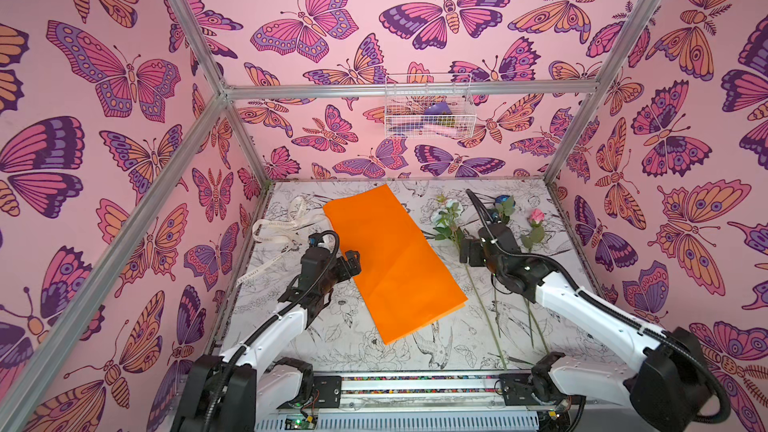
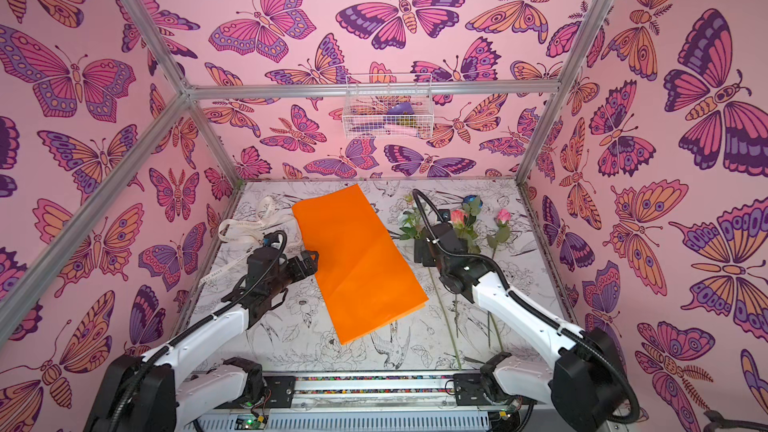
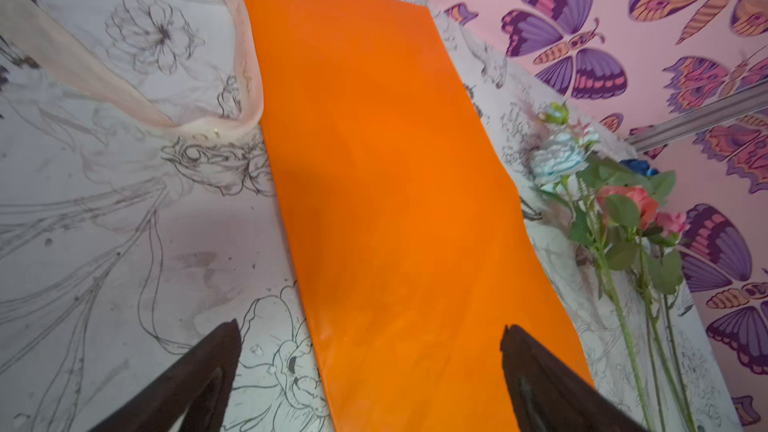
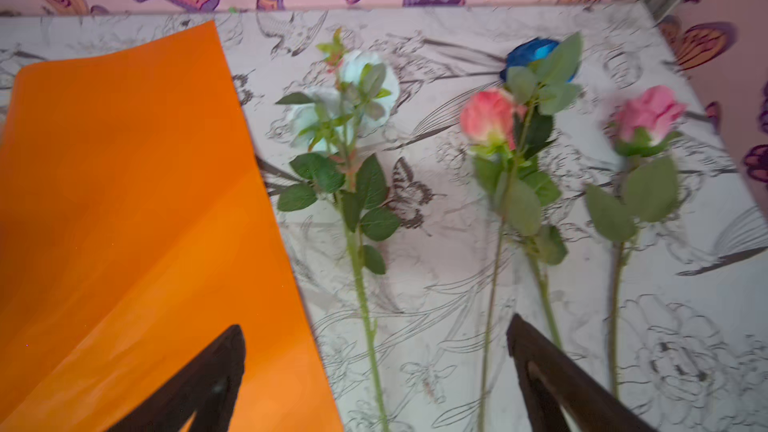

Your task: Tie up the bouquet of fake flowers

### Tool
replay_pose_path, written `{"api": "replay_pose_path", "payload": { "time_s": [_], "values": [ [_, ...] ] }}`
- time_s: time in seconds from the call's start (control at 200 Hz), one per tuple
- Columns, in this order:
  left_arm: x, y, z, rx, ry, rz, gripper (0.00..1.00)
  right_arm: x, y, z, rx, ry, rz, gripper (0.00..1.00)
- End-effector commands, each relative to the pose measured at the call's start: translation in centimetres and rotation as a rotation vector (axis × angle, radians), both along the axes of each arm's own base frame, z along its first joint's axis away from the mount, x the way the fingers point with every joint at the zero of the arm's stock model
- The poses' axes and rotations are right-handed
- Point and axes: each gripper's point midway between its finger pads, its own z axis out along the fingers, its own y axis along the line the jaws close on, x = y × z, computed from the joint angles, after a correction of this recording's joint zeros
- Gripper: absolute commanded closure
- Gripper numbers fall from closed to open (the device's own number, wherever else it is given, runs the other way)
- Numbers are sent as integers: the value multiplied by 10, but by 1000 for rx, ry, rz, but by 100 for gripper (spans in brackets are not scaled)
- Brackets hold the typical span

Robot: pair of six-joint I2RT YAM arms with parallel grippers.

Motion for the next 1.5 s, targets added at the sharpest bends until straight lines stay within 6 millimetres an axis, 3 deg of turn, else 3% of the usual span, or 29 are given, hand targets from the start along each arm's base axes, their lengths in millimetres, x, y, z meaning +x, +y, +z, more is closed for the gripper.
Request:
{"api": "replay_pose_path", "payload": {
  "time_s": [0.0, 0.175, 0.2, 0.295, 0.556, 0.691, 0.891, 1.041, 1.262, 1.352, 1.497],
  "values": [
    [-1, 2, -19, 26, 110, 25, 1, -7, 30, -18, 18, 119, 37, 1],
    [5, -14, -41, 15, 204, -44, 1, -6, 84, -45, 28, 250, 135, 1],
    [5, -15, -44, 14, 215, -51, 1, -6, 88, -57, 20, 286, 139, 1],
    [11, -21, -52, 10, 243, -75, 1, -5, 100, -75, 29, 357, 145, 1],
    [24, -38, -74, -11, 316, -136, 16, 5, 87, -107, -64, 456, 52, 0],
    [32, -48, -84, -22, 335, -188, 28, 12, 79, -124, -55, 507, 20, 1],
    [49, -61, -92, -5, 329, -261, 40, 16, 59, -142, 9, 567, -38, 3],
    [62, -57, -91, 27, 313, -242, 47, 12, 46, -148, 47, 595, -73, 3],
    [65, -52, -91, 46, 310, -222, 52, 7, 20, -155, 28, 613, -143, 1],
    [65, -53, -91, 41, 312, -222, 55, 7, 26, -160, 82, 629, -118, 2],
    [63, -53, -93, 31, 324, -223, 57, 5, 56, -163, 220, 668, -22, 5]
  ]
}}
